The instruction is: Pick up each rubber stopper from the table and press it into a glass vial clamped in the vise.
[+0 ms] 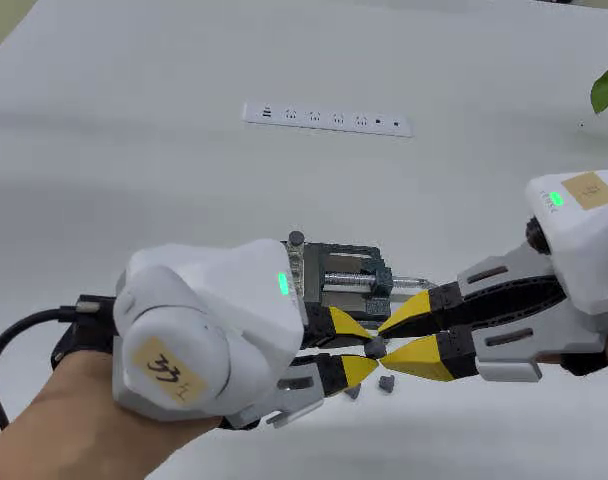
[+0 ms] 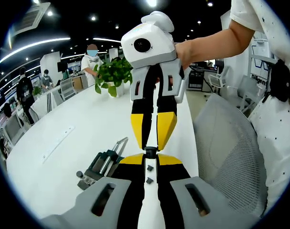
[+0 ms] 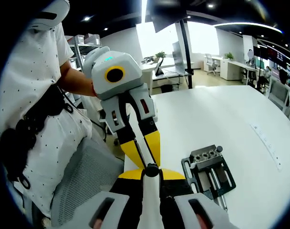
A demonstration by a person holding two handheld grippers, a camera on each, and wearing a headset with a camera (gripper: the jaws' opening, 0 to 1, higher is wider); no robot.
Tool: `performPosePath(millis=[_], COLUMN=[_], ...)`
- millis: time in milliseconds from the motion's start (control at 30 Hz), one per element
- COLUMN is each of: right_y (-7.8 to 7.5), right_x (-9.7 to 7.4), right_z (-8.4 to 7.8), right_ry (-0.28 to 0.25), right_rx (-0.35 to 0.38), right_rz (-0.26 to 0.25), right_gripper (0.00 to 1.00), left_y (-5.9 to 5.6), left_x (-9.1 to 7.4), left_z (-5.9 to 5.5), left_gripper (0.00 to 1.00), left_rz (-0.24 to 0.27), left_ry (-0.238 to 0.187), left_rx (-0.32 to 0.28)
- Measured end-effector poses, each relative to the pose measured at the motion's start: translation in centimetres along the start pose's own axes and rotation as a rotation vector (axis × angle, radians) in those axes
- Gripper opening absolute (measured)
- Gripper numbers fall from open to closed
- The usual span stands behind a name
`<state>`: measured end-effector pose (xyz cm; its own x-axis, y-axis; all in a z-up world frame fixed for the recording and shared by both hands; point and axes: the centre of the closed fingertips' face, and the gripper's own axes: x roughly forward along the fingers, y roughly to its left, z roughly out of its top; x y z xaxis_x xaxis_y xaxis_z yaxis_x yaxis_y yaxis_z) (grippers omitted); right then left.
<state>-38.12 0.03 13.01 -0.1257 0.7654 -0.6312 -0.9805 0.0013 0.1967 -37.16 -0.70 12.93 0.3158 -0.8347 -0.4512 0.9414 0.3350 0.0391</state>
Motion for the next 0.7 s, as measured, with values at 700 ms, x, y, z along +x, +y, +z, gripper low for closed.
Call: performPosePath(millis=[700], right_y=[0.24], right_x=[-0.18], right_z=[0.64], right_ry=[-0.010], right_rx=[-0.011], right_rz=[0.018], right_gripper=[0.07], left_y=[0.02], left_x=[-0.68], left_z=[0.64], left_gripper=[0.05], left_rz=[-0.011], left_ry=[-0.030], left_rx=[-0.039])
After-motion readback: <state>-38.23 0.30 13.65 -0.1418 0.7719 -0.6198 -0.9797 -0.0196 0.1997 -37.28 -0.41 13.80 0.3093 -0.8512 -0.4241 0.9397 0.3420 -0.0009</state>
